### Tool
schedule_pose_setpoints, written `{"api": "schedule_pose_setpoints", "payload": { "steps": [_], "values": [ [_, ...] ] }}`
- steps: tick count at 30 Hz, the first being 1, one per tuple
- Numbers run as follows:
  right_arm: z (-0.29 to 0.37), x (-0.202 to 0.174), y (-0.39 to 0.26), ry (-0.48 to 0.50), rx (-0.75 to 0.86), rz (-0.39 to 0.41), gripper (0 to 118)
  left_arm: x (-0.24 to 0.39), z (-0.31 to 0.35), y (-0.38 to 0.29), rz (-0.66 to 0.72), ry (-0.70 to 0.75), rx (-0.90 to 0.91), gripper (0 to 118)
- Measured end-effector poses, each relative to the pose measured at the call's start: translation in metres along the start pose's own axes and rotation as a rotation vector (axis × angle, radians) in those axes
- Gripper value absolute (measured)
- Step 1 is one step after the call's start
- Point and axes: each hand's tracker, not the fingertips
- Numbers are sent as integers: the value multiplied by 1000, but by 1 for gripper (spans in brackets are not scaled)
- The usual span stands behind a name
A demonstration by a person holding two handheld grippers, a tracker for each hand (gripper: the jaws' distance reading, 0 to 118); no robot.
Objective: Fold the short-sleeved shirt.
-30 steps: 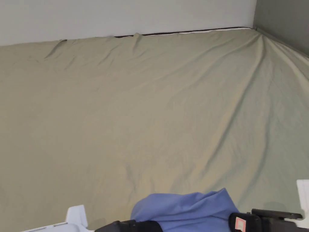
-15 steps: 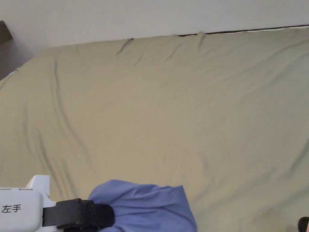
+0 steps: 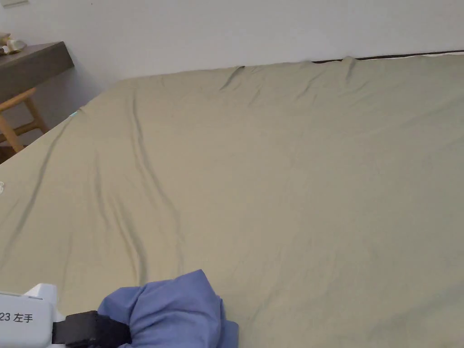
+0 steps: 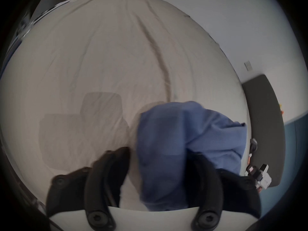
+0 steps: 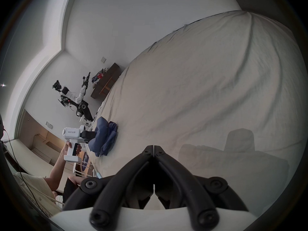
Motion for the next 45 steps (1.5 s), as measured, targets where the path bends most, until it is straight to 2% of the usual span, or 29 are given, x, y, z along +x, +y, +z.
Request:
{"api": "schedule_pose_setpoints", "payload": {
  "steps": [2, 3, 5, 7, 9, 11, 15, 16, 17, 19, 20, 21, 22, 23, 24, 25, 26, 27, 28, 29, 30, 31, 33, 35, 37, 39, 41, 45],
  "values": [
    [0, -4, 0, 9, -2, 2, 0, -11, 7, -7, 24, -60, 37, 71],
    [0, -6, 0, 10, -1, 3, 0, -11, 12, -10, 17, -45, 33, 75],
    [3, -10, 1, 8, 8, 15, 0, -10, 26, -13, 61, 72, -37, 82],
    [8, -15, 3, 12, 16, 25, 0, -4, 51, -17, 132, 111, -28, 81],
    [15, -20, 6, 22, 36, 49, 0, 15, 86, -25, 37, 169, 119, 80],
    [24, -31, 9, -1, 79, 89, 0, 52, 121, -37, -119, 249, 229, 80],
    [56, -57, 12, -59, 212, 194, 0, 135, 166, -67, -334, 262, 496, 81],
    [64, -63, 14, -76, 246, 206, 0, 153, 171, -76, -328, 232, 579, 80],
    [76, -70, 15, -92, 288, 225, 0, 169, 173, -81, -322, 190, 665, 74],
    [100, -83, 18, -101, 359, 264, 0, 201, 182, -94, -269, -11, 723, 70],
    [114, -91, 21, -94, 396, 280, 0, 218, 187, -98, -242, -159, 695, 60],
    [127, -98, 22, -90, 428, 298, 0, 229, 187, -100, -225, -331, 674, 37],
    [140, -105, 23, -104, 478, 316, 0, 246, 187, -105, -223, -477, 632, 0],
    [154, -114, 24, -124, 520, 340, 0, 265, 184, -109, -257, -587, 606, 0],
    [165, -123, 24, -158, 565, 361, 0, 286, 181, -120, -309, -599, 633, 0],
    [175, -134, 22, -234, 633, 382, 0, 307, 177, -135, -380, -569, 701, 0],
    [180, -140, 22, -305, 674, 444, 0, 327, 172, -149, -427, -492, 769, 0],
    [186, -149, 22, -397, 733, 543, 0, 348, 163, -161, -483, -386, 818, 0],
    [187, -155, 18, -479, 732, 575, 0, 364, 155, -171, -529, -301, 851, 0],
    [191, -162, 14, -552, 799, 645, 0, 379, 144, -187, -585, -225, 875, 0],
    [195, -167, 12, -605, 884, 746, 0, 389, 134, -197, -622, -170, 898, 0],
    [192, -160, 8, -622, 853, 656, 0, 395, 122, -206, -650, -139, 911, 0],
    [195, -152, 1, -660, 831, 638, 0, 403, 108, -218, -664, -91, 837, 0],
    [200, -143, -3, -669, 802, 634, 0, 404, 104, -222, -694, -141, 718, 0],
    [207, -134, -7, -659, 809, 601, 0, 401, 108, -226, -628, -232, 705, 4],
    [212, -131, -9, -641, 795, 552, 0, 401, 113, -231, -627, -218, 718, 4],
    [215, -130, -10, -657, 814, 561, 0, 406, 118, -236, -696, -145, 746, 4],
    [215, -132, -10, -652, 820, 556, 0, 406, 125, -240, -707, -109, 756, 4]
  ]
}}
